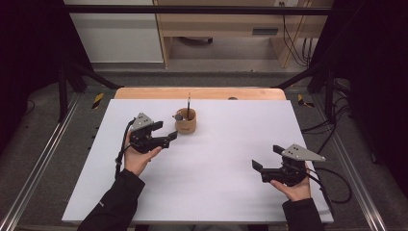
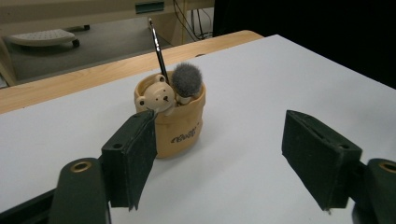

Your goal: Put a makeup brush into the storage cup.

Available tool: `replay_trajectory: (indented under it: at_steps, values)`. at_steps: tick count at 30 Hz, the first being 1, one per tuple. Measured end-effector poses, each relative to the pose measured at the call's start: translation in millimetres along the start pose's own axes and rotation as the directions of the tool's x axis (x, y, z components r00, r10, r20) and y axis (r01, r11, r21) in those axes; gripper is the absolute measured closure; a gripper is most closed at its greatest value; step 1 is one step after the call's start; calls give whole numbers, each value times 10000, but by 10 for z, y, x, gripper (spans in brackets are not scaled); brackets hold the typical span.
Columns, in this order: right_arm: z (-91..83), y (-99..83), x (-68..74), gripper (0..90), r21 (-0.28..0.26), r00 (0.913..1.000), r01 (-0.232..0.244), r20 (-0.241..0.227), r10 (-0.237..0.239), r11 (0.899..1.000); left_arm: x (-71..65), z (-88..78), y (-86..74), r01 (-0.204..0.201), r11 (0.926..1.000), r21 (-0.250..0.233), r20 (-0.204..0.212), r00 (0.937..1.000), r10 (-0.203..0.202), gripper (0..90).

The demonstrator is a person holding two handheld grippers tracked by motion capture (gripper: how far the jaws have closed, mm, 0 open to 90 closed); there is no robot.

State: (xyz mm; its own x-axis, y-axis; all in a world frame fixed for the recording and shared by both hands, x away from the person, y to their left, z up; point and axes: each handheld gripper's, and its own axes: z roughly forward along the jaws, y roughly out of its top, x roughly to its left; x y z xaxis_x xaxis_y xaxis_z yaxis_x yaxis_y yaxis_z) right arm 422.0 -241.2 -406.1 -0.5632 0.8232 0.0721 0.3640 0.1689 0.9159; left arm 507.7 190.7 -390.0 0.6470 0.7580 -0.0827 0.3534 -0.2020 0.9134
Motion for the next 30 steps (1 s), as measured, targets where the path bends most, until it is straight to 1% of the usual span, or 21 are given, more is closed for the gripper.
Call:
replay_trajectory:
  at_steps: [1, 4, 8, 13, 22, 27, 30]
  values:
    - [-1, 1, 0, 48, -4, 10000, 1, 3, -1, 10000, -7, -27, -11, -54, 10000, -13, 14, 10000, 54, 242]
    - [-6, 4, -1, 48, -21, 10000, -1, -4, 1, 10000, -23, -91, -46, -53, 10000, -56, 68, 10000, 54, 225]
    - [-10, 5, -3, 46, -39, 10000, -3, -18, 3, 10000, -32, -176, -103, -20, 9999, -133, 23, 10000, 20, 206]
    - [-14, 7, -3, 45, -44, 10000, -12, 12, 13, 10000, -47, -260, -155, -48, 9999, -101, 37, 10000, 48, 189]
    - [-17, 7, -4, 44, -41, 10000, -15, 2, 15, 10000, -91, -411, -207, -225, 9997, -77, 12, 9997, 225, 158]
    - [-24, 9, -8, 44, -70, 10000, -12, -9, 12, 10000, -118, -486, -238, -245, 9997, -69, -54, 9997, 245, 123]
    - [-28, 10, -8, 44, -84, 10000, -26, -4, 26, 10000, -128, -531, -273, -210, 9997, -121, -9, 9998, 210, 110]
